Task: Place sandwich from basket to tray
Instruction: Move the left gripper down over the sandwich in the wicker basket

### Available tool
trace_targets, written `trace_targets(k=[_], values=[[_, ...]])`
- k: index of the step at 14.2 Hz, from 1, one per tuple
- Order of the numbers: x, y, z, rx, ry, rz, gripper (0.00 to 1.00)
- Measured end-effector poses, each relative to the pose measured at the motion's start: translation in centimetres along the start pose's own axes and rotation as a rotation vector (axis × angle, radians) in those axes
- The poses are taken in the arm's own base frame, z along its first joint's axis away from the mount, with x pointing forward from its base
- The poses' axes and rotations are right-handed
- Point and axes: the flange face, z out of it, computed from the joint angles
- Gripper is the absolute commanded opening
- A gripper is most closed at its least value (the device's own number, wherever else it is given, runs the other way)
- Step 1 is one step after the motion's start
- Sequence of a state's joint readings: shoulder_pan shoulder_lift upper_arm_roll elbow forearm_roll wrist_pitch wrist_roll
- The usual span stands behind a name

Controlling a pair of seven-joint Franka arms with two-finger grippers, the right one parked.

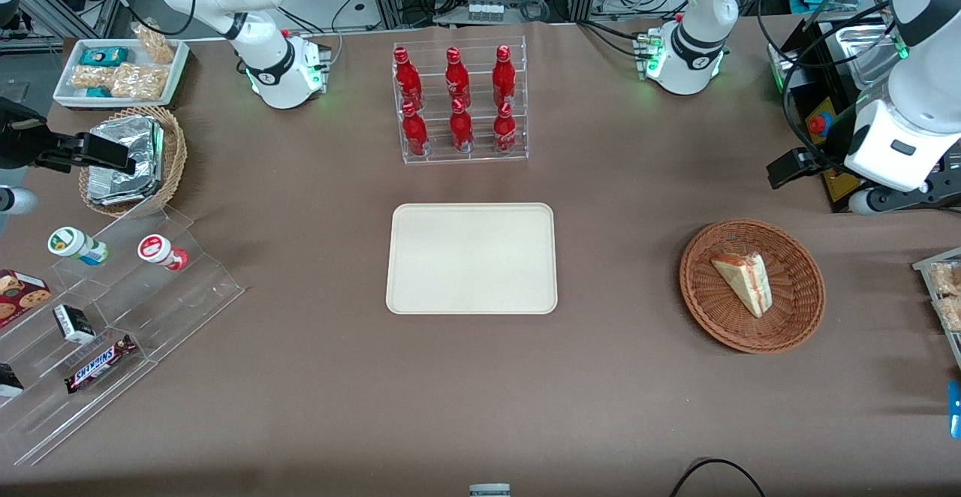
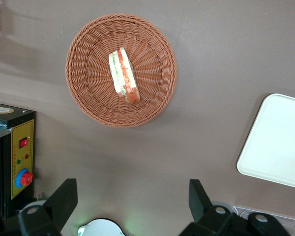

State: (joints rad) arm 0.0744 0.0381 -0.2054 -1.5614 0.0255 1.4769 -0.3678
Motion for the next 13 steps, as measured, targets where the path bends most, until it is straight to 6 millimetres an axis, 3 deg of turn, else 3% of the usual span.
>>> trace_targets(k=[8,10,13], values=[[0.4,-1.0,0.6,0.004,-0.019,-0.018,1.00],[1.3,-1.6,2.1,0.012,-0.057,-0.035,1.00],[2.9,-2.4,6.8,0.030,-0.121,-0.080,1.00]])
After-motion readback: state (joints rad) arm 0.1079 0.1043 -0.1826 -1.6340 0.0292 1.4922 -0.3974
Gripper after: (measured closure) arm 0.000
